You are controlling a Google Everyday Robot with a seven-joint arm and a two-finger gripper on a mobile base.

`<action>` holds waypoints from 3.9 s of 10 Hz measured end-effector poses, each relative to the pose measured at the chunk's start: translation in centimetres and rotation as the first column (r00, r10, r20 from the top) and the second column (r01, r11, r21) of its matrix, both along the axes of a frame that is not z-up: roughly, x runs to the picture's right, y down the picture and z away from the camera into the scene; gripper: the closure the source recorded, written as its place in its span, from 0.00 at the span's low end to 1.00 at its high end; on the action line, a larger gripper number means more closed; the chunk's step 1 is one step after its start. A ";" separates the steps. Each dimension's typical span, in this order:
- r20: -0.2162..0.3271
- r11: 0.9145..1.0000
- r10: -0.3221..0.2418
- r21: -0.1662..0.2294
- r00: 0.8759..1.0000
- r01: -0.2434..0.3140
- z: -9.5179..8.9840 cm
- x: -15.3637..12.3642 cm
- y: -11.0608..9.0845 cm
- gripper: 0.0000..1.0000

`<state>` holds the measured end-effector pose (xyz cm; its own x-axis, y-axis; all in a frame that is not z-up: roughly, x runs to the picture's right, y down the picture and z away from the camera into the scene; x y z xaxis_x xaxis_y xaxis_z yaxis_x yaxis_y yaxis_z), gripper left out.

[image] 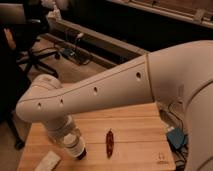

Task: Place the ceramic cup over the eraser

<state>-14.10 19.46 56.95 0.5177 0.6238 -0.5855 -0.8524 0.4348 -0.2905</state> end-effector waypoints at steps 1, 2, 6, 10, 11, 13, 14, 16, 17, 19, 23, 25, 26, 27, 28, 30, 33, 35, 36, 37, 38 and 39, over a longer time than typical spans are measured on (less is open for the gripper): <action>-0.001 1.000 0.000 0.001 1.000 0.000 0.2 0.3 0.1 0.90; 0.000 1.000 -0.003 0.008 1.000 0.003 0.5 0.5 0.2 0.90; -0.004 1.000 -0.009 0.017 1.000 0.009 1.4 1.3 0.5 0.90; -0.026 1.000 0.003 -0.008 1.000 -0.003 2.6 2.4 1.4 0.90; -0.018 1.000 0.011 -0.016 1.000 -0.011 2.9 2.3 1.5 0.90; 0.008 0.999 0.044 -0.029 0.999 -0.044 3.6 2.0 1.6 0.90; 0.019 0.997 0.064 -0.034 0.998 -0.063 4.1 1.9 1.6 0.90; 0.029 0.996 0.080 -0.038 0.996 -0.079 5.0 2.0 1.6 0.90; 0.031 0.996 0.078 -0.038 0.996 -0.077 5.3 2.1 1.7 0.90; 0.037 0.997 0.068 -0.037 0.997 -0.067 6.1 2.0 1.8 0.90; 0.050 0.998 0.059 -0.038 0.997 -0.057 6.9 1.5 2.2 0.90; 0.049 0.998 0.058 -0.040 0.997 -0.056 7.0 1.5 2.3 0.90; 0.048 0.998 0.056 -0.042 0.997 -0.054 7.1 1.6 2.5 0.90; 0.045 0.998 0.053 -0.043 0.998 -0.051 7.2 1.7 2.6 0.90; 0.041 0.998 0.050 -0.044 0.998 -0.048 7.3 1.9 2.8 0.90; 0.035 0.998 0.036 -0.048 0.999 -0.034 7.7 2.0 3.3 0.90; 0.039 0.998 0.027 -0.061 0.999 -0.024 8.6 1.8 4.3 0.90; 0.048 0.998 0.033 -0.060 0.998 -0.030 9.3 1.7 4.8 0.90; 0.052 0.998 0.033 -0.057 0.998 -0.030 9.6 1.6 4.9 0.90; 0.054 0.998 0.033 -0.052 0.998 -0.031 9.8 1.8 5.0 0.90; 0.056 0.998 0.034 -0.045 0.998 -0.031 10.1 1.9 5.1 0.90; 0.054 0.999 0.033 -0.037 0.998 -0.031 10.4 2.3 5.1 0.90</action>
<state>-11.84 24.57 67.31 0.5297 0.6196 -0.5792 -0.8481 0.3957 -0.3522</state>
